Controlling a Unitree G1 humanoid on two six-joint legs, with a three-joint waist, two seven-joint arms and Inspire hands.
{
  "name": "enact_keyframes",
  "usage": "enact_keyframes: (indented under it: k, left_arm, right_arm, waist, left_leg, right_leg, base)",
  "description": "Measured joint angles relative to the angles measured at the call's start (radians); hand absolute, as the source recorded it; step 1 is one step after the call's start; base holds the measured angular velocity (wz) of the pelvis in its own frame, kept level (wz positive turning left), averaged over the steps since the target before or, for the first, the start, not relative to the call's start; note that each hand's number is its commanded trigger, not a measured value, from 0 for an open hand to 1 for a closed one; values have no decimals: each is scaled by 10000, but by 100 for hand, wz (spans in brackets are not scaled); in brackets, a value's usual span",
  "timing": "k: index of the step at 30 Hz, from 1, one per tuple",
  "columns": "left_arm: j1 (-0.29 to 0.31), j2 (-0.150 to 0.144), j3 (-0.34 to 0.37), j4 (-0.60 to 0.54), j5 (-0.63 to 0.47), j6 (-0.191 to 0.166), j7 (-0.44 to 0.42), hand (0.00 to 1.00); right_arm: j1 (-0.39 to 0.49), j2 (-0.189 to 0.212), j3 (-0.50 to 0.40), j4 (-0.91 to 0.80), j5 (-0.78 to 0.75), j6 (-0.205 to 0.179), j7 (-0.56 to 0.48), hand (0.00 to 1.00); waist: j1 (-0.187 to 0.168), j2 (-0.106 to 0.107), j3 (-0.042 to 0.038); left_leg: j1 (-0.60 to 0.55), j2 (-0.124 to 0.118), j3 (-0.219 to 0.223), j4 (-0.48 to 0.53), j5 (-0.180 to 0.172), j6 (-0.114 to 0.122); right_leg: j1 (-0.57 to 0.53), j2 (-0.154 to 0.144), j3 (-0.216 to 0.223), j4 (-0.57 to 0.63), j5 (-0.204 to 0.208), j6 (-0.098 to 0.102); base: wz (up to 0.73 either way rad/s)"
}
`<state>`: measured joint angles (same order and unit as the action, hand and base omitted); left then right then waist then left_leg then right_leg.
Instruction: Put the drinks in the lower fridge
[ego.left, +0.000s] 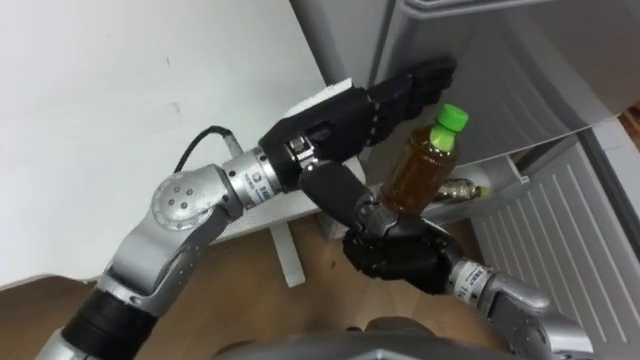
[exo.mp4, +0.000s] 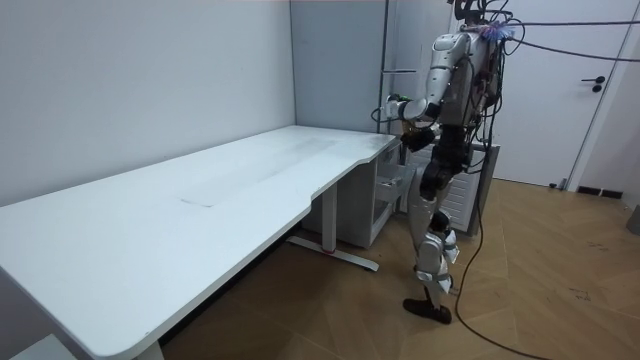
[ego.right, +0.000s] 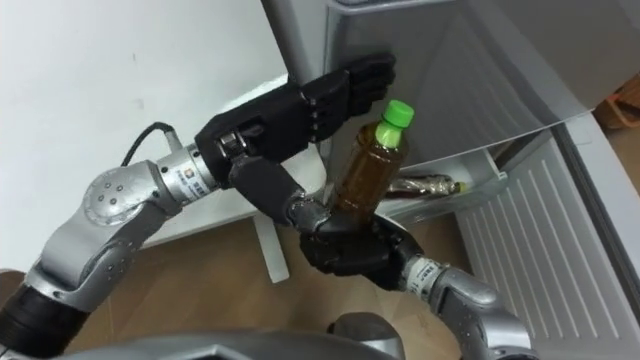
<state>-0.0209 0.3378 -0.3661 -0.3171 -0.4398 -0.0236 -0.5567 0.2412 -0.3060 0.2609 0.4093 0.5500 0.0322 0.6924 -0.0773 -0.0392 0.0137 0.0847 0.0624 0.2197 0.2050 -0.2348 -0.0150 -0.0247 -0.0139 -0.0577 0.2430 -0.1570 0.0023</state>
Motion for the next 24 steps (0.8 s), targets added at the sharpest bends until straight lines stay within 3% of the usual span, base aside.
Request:
enact_keyframes:
  k: [4, 7, 10, 13, 16, 19, 20, 21, 22, 24]
  left_arm:
    - [2, -176, 836, -916, -724, -983, 225, 0]
    - [2, -287, 1200, -1315, -1166, -1194, 455, 0]
    - [15, -609, 1833, -1821, -1189, -1374, 986, 0]
    - [21, -872, 2847, -2159, -1135, -1764, 1761, 0]
    - [88, -871, 4019, -2504, -942, -2099, 2982, 0]
    - [495, -1054, 5335, -2878, -203, -2492, 4340, 0]
    - [590, -1106, 5943, -2987, 217, -2576, 4972, 0]
    - [602, -1104, 6627, -3003, 807, -2703, 5683, 0]
    - [603, -1091, 6988, -3001, 1110, -2761, 6092, 0]
    - [752, -1046, 8231, -2976, 1783, -3044, 7731, 0]
  right_arm:
    - [313, 8, -144, 461, 2, -287, -291, 100]
    - [313, 62, -200, 744, 28, -359, -504, 100]
    - [392, 65, -264, 1037, 16, -365, -591, 100]
    - [666, 141, -645, 1015, -169, -386, -606, 100]
    - [861, 166, -1012, 1008, -414, -665, -794, 100]
    - [1320, 401, -1741, 1076, -490, -844, -958, 100]
    - [1464, 496, -2001, 1267, -465, -971, -1013, 100]
    - [1667, 566, -2292, 1290, -471, -972, -1119, 100]
    - [1767, 590, -2445, 1291, -471, -977, -1166, 100]
    - [2214, 662, -2939, 1231, -466, -1012, -1470, 100]
  waist:
    - [102, 38, 47]
    - [211, 70, 53]
    - [404, 64, 52]
    - [624, 53, 34]
    - [1069, 76, 23]
    - [1319, 152, -3]
    - [1472, 170, -14]
    - [1702, 247, -82]
    - [1773, 287, -96]
    - [2055, 463, -109]
  left_leg:
    - [361, -5, -69, -38, -1, -1]
    - [412, -10, -78, -92, -1, -1]
    - [446, -30, -175, -158, -1, -1]
    - [484, -40, -344, -163, -1, -1]
    - [491, -30, -362, -156, 0, -3]
    - [621, -60, -640, -165, 0, -3]
    - [674, -64, -705, -176, -1, -4]
    - [685, -60, -760, -181, -3, -6]
    - [684, -63, -828, -179, -5, -8]
    - [757, -84, -976, -186, -5, -9]
  right_leg:
    - [462, -1, -17, -200, -1, 3]
    - [468, 5, -21, -189, 1, 10]
    - [486, -6, -49, -161, -11, 27]
    - [645, -34, -282, -253, -14, 39]
    - [657, -25, -290, -237, -15, 36]
    - [1007, -67, -556, -434, -26, 54]
    - [1108, -70, -639, -537, -28, 57]
    - [1139, -68, -705, -583, -25, 55]
    - [1177, -73, -757, -594, -26, 55]
    - [1323, -110, -949, -687, -28, 58]
  base:
    - [5]
    - [0]
    - [6]
    - [16]
    - [4]
    - [27]
    - [18]
    - [15]
    - [22]
    - [22]
